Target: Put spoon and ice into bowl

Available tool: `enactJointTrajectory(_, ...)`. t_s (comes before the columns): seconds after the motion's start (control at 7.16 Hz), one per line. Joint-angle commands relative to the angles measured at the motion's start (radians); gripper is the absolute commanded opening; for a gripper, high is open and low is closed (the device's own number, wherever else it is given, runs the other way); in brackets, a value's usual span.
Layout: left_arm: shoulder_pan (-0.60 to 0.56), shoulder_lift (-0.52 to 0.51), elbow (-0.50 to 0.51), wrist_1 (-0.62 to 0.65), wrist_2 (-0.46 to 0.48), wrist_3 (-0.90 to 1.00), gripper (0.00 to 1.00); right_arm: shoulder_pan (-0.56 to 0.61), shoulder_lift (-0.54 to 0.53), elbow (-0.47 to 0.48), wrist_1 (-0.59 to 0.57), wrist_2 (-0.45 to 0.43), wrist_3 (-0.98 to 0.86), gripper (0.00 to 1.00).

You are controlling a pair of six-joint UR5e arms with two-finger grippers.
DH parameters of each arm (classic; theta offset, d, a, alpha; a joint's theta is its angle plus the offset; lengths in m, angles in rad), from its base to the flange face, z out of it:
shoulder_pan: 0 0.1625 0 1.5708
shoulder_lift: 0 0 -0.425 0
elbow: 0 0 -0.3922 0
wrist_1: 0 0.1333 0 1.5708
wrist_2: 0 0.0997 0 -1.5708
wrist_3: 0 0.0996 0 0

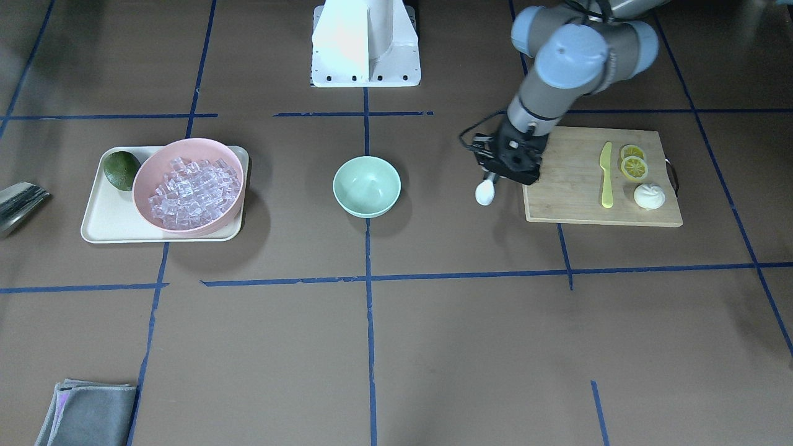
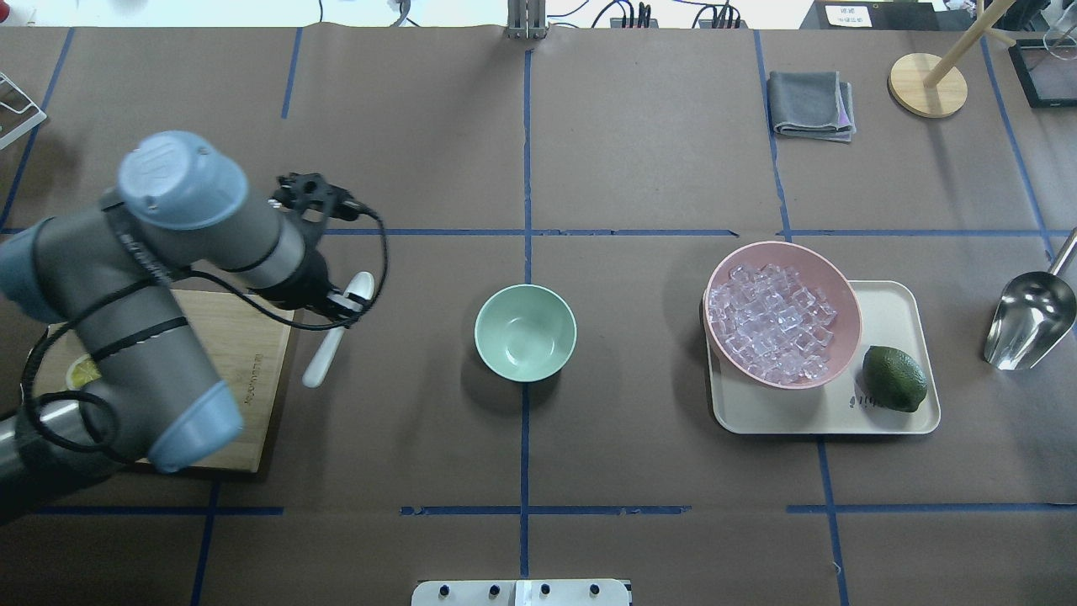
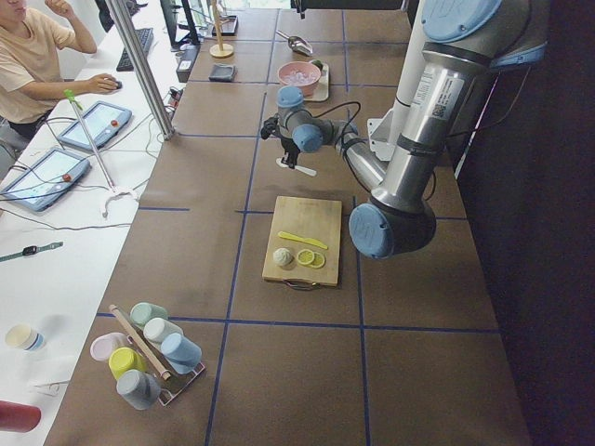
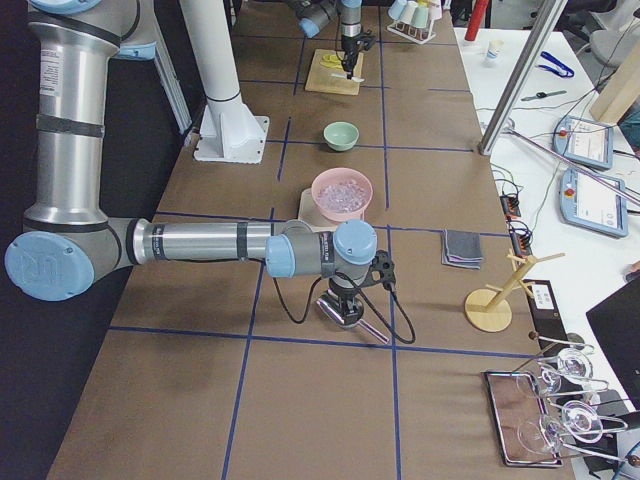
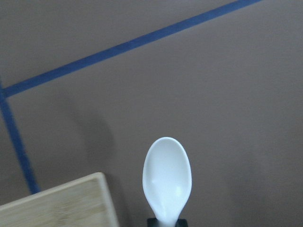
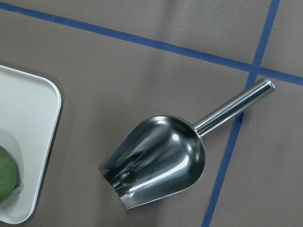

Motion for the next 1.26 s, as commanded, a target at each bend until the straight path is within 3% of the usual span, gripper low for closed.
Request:
enactJointTrajectory(0.0,0.107,-0.218,0.049,0.082,0.007,-0.133,0.0,-0.018,0.008,-0.004,0.001,0.0,0.002,1.0)
enactJointTrajectory(0.28,0.12,-0.32,0.149,0.102,0.009,-0.148,0.0,-0.038,0.016,-0.004,0.003,0.0,0.016,1.0)
enactJointTrajectory(0.56,0.123,-0.33,0.198,0.096,0.024,-0.132,0.02,-0.039,0.016,-0.004,0.003,0.01,0.016,1.0)
enactJointTrajectory(0.7,0.146,-0.328,0.233,0.082,0.089,-0.132,0.13,-0.039,0.016,-0.004,0.003,0.014,0.016,1.0)
enactJointTrajectory(0.98,0.151,-0.331,0.22,0.074,0.113,-0.146,0.72,-0.039,0.025,-0.007,0.003,0.014,0.016,1.0)
enactJointTrajectory(1.12,0.151,-0.339,0.22,0.077,0.114,-0.148,0.81,-0.041,0.031,-0.007,0.003,0.014,0.017,1.0)
